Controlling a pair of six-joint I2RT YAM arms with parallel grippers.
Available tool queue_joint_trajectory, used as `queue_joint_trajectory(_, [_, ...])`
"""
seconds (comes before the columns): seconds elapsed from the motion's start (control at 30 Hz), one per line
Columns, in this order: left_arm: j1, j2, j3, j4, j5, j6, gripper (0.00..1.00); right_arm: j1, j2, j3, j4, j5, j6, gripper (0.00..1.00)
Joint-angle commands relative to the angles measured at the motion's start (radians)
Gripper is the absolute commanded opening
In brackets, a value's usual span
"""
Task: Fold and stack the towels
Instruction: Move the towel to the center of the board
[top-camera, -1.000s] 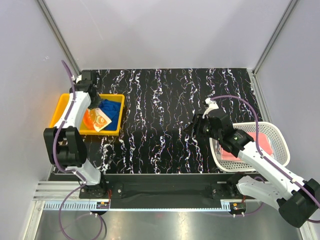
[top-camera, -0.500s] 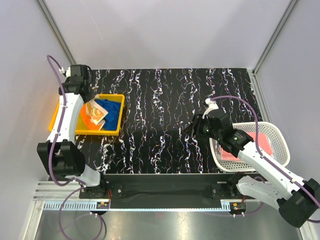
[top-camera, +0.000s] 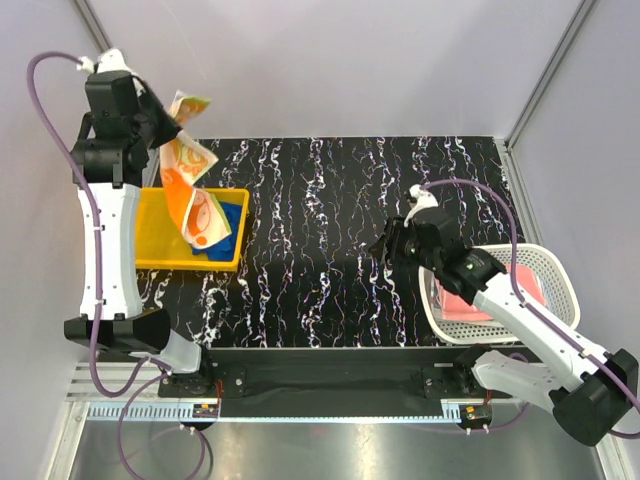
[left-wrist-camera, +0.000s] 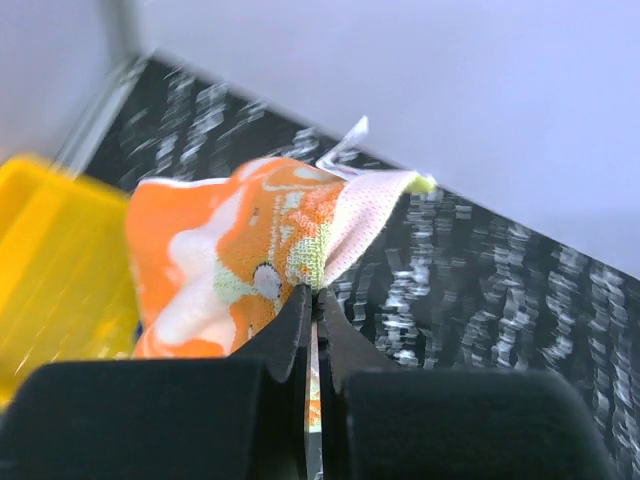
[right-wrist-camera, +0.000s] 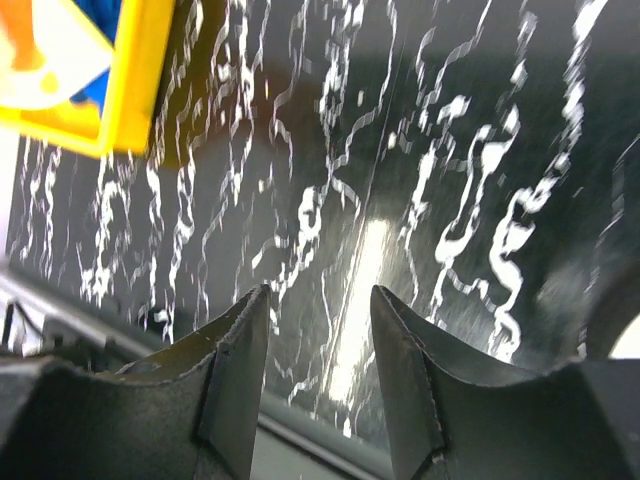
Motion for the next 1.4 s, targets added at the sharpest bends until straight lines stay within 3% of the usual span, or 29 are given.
queue_joint_trajectory(0.0, [-0.108,0.041,0.105,-0.007,0.142,0.077,0.00,0.005,0.012,0.138,-0.034,0.141,-0.047,0.52])
queue_joint_trajectory(0.1, [-0.280,0.089,0.199,-0.018,0.159,0.114,0.00,0.005,0.035,0.226,-0.089,0.252,-0.070,0.52])
queue_joint_trajectory(0.13, [-0.385,0.104,0.245,-0.023,0.151,0.135,0.00,0.004,0.038,0.246,-0.103,0.319,-0.076,0.53])
queue_joint_trajectory(0.23, [-0.563,0.132,0.219,-0.012,0.125,0.126,0.00,-0.002,0.041,0.321,-0.166,0.437,-0.098,0.54])
queue_joint_trajectory(0.33, [-0.698,0.080,-0.051,0.132,0.151,0.091,0.00,-0.008,0.019,0.367,-0.214,0.514,-0.116,0.55])
queue_joint_trajectory(0.37, [-0.728,0.065,-0.247,0.185,0.174,0.072,0.00,-0.011,0.003,0.375,-0.221,0.528,-0.119,0.55])
queue_joint_trajectory(0.43, [-0.821,0.045,-0.423,0.356,0.215,0.013,0.00,-0.010,-0.013,0.376,-0.241,0.554,-0.132,0.56])
queue_joint_trajectory(0.47, [-0.855,0.049,-0.580,0.441,0.219,-0.004,0.00,-0.011,-0.025,0.372,-0.252,0.556,-0.136,0.56])
queue_joint_trajectory(0.6, [-1.033,0.120,-0.860,0.683,0.311,-0.113,0.00,-0.013,-0.036,0.327,-0.251,0.541,-0.135,0.56])
queue_joint_trajectory(0.73, [-1.236,0.213,-0.959,0.821,0.351,-0.207,0.00,-0.013,-0.007,0.281,-0.217,0.476,-0.136,0.55])
queue_joint_trajectory(0.93, [-1.452,0.238,-1.020,0.984,0.427,-0.299,0.11,-0.015,0.114,0.228,-0.097,0.364,-0.148,0.55])
queue_joint_trajectory(1.03, [-1.495,0.204,-1.042,0.948,0.353,-0.337,0.27,-0.013,0.177,0.231,-0.054,0.303,-0.167,0.57])
queue_joint_trajectory(1.1, [-1.476,0.110,-1.097,0.890,0.276,-0.400,0.45,-0.015,0.249,0.247,-0.030,0.277,-0.175,0.58])
queue_joint_trajectory(1.17, [-1.443,0.034,-1.150,0.799,0.147,-0.441,0.53,-0.015,0.320,0.267,-0.004,0.264,-0.185,0.59])
queue_joint_trajectory(1.3, [-1.324,-0.173,-1.149,0.503,-0.146,-0.622,0.55,-0.036,0.452,0.315,0.051,0.165,-0.204,0.60])
queue_joint_trajectory(1.37, [-1.272,-0.247,-1.138,0.357,-0.299,-0.681,0.61,-0.053,0.542,0.346,0.105,0.091,-0.220,0.60])
